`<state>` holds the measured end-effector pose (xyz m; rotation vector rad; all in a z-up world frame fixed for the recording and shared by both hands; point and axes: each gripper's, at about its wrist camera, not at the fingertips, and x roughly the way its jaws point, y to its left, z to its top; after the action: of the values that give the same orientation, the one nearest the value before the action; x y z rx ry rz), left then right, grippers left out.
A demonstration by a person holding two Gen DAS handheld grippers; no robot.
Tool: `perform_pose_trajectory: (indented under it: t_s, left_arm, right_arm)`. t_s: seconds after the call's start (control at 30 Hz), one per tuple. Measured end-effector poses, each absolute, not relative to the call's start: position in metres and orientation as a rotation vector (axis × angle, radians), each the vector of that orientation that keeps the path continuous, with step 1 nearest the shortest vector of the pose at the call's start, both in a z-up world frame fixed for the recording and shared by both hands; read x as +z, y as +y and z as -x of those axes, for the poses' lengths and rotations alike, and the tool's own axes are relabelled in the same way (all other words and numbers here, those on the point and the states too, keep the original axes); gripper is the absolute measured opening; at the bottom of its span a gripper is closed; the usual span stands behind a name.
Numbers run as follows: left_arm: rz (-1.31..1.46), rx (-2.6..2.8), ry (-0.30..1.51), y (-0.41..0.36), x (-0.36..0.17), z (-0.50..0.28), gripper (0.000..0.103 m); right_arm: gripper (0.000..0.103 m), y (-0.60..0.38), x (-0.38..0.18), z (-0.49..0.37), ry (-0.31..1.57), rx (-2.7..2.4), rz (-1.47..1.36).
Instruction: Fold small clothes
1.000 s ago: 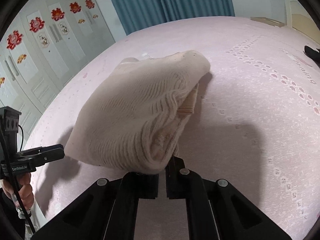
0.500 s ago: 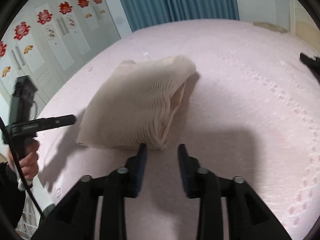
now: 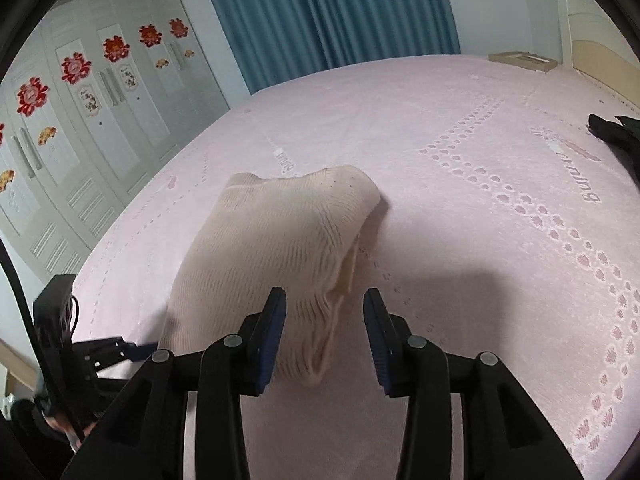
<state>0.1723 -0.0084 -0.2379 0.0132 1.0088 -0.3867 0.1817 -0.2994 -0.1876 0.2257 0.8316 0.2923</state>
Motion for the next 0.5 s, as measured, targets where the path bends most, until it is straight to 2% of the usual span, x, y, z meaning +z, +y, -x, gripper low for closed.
perform_pose_trajectory:
  t_s: [0.03,0.17,0.33,0.4,0.5]
  left_arm:
    - [0.001,-0.397,1.004,-0.007,-0.236,-0.174,0.013]
    - [0.002,-0.35,0.946,0.008,-0.227,-0.179,0.011]
    - [0.08,-0.33,0.979,0.033,-0.231,-0.186,0.011]
    - [0.111,-0.342,1.006,0.036,-0.234,-0.187,0.016]
    - [0.106,-0.31,1.045,0.043,-0.238,-0.183,0.04]
  right_arm:
    - [0.04,-0.297,-0.189,-0.185,0.838,0.291,-0.223]
    - [0.04,-0.285,-0.193,-0.195,0.86,0.287,-0.205]
    - [0.04,-0.274,-0.198,-0.207,0.879,0.287,-0.216]
    - [0.04,-0.271,-0.203,-0.215,0.891,0.29,-0.25]
    - [0.04,-0.269,-0.211,-0.228,0.91,0.262,-0.276]
